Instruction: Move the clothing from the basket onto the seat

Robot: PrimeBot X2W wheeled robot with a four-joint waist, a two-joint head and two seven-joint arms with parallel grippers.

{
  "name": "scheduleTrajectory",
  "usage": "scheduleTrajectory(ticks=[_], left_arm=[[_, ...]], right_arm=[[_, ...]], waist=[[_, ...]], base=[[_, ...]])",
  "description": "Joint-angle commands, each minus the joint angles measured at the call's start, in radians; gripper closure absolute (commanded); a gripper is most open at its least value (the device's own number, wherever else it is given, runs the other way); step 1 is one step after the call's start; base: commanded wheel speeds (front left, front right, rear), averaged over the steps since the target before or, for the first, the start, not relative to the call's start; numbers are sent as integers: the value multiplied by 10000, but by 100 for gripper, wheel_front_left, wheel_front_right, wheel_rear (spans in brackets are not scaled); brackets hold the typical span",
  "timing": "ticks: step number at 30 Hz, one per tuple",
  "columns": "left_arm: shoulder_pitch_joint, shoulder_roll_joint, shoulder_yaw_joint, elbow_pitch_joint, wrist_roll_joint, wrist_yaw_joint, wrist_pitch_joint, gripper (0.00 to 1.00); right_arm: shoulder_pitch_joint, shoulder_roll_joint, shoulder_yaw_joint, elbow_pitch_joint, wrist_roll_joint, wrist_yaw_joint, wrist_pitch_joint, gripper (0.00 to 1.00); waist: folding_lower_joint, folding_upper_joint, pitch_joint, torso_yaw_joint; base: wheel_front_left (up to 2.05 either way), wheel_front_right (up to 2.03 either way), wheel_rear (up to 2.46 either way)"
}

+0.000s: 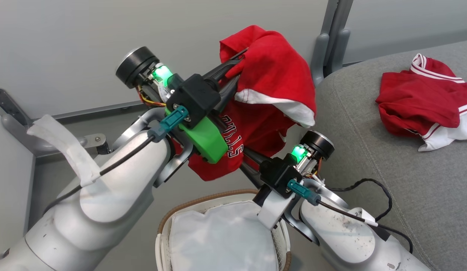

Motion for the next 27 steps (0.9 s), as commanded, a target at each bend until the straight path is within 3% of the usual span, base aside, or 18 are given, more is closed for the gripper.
scheduleTrajectory(ticks=[1, 5, 6, 7, 8, 9, 19, 27], left_arm=[[243, 113, 86, 114, -149, 82, -103, 100], [669, 251, 203, 515, -393, 165, -346, 100], [766, 263, 236, 616, -460, 192, -427, 85], [867, 281, 260, 720, -520, 199, -509, 60], [992, 301, 294, 855, -597, 212, -630, 13], [1106, 317, 322, 986, -647, 236, -768, 0], [2622, -127, 635, 1875, -1202, 666, -1797, 0], [4117, -597, 1121, 1803, -1191, 806, -1945, 0]], right_arm=[[174, -5, -117, -152, 24, -14, -49, 100], [494, 8, -467, -493, 9, -14, -49, 100], [545, 13, -567, -582, -10, -14, -49, 100], [602, 16, -664, -670, -43, -14, -49, 100], [674, 20, -797, -775, -73, -14, -49, 100], [759, 28, -943, -872, -100, -14, -49, 100], [1279, 87, -2159, -1511, -518, -14, -49, 100], [1630, -153, -2897, -1639, -720, -14, -49, 100]], waist=[[0, 0, 5, -8], [0, 0, 9, -47], [0, 0, 13, -59], [0, 0, 18, -71], [0, 0, 25, -85], [0, 0, 32, -100], [0, 0, 71, -204], [0, 0, 175, -315]], base=[[0, 0, 0], [0, 0, 0], [0, 0, 0], [0, 0, 0], [0, 0, 0], [0, 0, 0], [0, 0, 0], [0, 0, 0]])
